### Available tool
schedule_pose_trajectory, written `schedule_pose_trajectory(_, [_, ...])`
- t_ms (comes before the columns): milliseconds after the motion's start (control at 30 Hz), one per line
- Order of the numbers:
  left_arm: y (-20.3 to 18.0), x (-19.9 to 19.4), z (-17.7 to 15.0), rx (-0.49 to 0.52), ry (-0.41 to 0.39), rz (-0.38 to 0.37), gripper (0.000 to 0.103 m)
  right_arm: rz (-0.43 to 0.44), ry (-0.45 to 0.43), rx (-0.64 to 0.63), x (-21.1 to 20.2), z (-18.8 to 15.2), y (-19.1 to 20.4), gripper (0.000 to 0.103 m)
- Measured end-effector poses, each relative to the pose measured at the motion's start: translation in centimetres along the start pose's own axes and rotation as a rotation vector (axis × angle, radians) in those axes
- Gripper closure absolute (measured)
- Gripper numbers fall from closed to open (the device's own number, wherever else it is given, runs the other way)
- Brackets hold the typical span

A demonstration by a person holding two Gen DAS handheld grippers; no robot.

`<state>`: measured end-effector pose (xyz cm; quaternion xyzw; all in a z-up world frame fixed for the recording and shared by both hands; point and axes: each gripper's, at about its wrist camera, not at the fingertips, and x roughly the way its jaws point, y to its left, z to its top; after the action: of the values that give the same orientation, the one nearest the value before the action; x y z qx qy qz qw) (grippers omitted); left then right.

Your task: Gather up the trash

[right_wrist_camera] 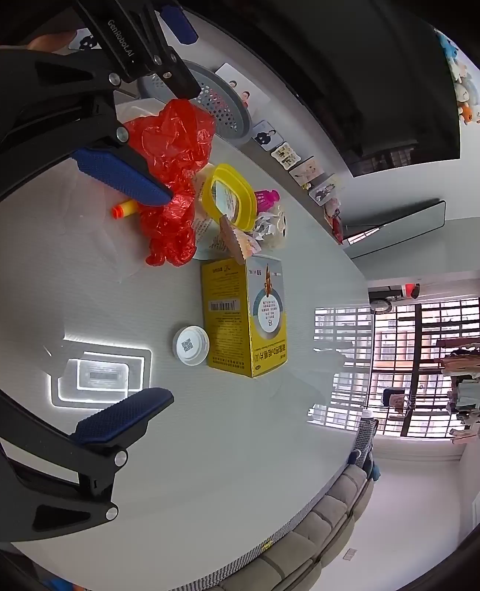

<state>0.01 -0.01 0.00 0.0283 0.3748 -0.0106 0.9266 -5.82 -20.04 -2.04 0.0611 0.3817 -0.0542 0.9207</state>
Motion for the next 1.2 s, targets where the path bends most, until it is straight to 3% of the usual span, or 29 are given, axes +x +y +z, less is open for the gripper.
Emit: schedule_pose_trajectory(1200, [0.3, -1.6, 0.0, -0.001, -0.033, 0.008, 0.006, 0.018, -0.027, 0.017, -1.4, -0.1, -0.5, 0.008])
